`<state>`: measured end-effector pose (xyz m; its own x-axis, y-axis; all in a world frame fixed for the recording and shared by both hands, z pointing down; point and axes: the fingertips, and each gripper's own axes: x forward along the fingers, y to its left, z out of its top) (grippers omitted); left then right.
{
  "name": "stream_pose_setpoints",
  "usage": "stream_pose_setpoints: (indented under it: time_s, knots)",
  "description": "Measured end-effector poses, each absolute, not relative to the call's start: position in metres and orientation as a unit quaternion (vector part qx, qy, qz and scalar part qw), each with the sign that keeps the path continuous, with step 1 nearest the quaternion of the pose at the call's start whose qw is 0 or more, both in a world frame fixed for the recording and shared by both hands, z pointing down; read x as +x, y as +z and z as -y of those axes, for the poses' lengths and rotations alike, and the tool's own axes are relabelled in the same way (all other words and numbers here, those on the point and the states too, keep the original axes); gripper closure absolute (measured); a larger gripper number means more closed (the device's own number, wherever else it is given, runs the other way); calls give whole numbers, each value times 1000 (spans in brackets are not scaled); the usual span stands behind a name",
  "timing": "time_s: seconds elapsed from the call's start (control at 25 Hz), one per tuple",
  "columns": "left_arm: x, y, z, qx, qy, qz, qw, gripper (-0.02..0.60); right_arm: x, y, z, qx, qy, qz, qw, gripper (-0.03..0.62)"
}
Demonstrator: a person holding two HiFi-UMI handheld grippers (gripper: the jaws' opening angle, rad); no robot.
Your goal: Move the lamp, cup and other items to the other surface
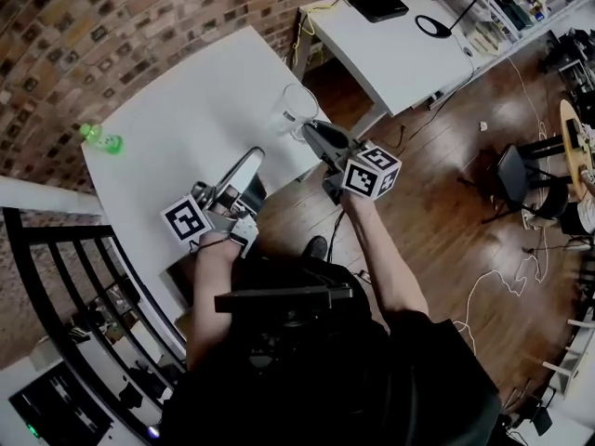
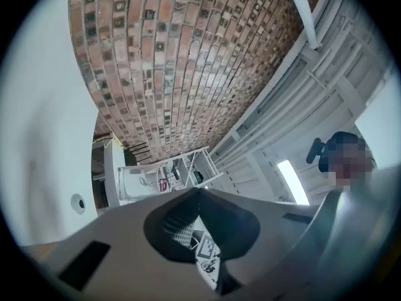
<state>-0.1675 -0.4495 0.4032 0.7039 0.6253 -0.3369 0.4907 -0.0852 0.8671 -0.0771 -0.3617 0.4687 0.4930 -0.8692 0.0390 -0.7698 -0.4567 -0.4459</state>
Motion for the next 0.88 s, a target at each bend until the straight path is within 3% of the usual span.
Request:
stream_pose_setpoints:
  time_s: [0.88]
  knots:
    - [-154, 387, 169, 695, 122, -475, 526, 578, -85, 447, 61, -885, -78, -384, 252, 533]
